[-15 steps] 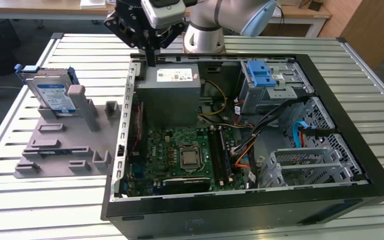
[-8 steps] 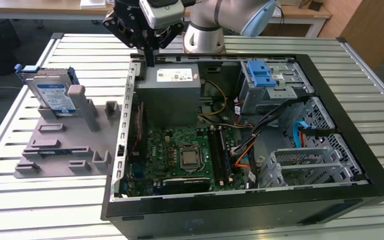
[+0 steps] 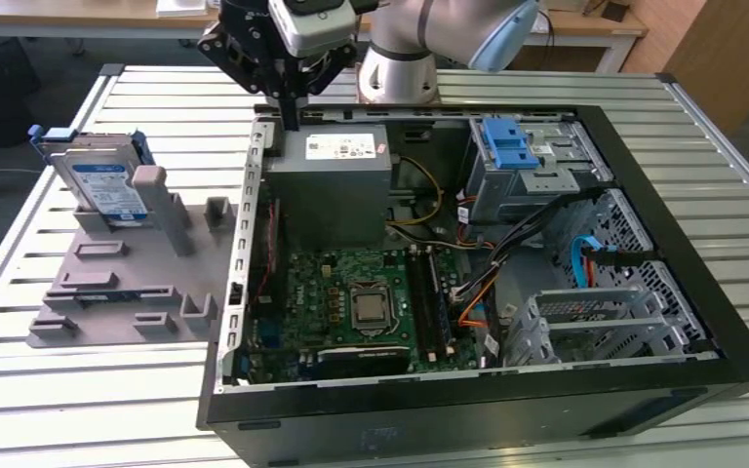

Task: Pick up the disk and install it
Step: 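Reach for the disk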

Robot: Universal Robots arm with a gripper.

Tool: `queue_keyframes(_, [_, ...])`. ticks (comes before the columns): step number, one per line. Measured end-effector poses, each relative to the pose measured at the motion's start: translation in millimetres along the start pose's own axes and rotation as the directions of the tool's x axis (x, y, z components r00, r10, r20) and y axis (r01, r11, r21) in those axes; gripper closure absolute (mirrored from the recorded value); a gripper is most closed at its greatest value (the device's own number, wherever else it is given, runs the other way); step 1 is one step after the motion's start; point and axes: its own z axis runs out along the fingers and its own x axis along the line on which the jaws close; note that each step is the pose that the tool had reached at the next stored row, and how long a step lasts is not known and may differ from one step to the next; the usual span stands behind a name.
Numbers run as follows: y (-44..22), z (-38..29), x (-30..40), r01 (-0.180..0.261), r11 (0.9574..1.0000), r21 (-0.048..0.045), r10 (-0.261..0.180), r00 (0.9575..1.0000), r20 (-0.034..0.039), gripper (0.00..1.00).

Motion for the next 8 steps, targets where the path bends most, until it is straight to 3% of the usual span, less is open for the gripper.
queue_keyframes(8, [-0.2,0.2,1.9,0.000,1.0000,0.0000,0.000,1.0000,0.0000,0.89])
